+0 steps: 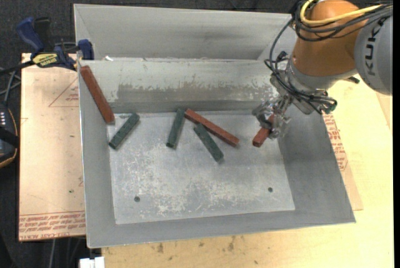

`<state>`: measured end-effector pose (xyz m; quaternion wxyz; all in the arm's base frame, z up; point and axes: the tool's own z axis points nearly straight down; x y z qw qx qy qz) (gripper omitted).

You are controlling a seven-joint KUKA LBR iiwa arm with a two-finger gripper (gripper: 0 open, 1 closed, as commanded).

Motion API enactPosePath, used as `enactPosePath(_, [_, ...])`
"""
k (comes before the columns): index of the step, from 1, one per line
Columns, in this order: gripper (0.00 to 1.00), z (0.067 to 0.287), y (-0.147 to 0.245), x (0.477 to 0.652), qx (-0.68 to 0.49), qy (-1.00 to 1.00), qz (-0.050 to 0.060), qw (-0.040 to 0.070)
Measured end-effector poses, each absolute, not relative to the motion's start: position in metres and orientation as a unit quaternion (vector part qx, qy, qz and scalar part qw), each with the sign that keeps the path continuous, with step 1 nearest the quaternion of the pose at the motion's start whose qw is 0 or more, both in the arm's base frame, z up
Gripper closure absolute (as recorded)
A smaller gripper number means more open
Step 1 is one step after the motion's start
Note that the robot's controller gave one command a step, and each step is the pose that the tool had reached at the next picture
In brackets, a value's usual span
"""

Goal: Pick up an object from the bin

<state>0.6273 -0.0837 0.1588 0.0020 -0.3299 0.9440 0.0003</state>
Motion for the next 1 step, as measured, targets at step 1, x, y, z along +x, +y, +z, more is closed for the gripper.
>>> enactPosePath(1, [1.00,0.2039,-0.0767,0.6296,-0.327,0.945,0.001,0.000])
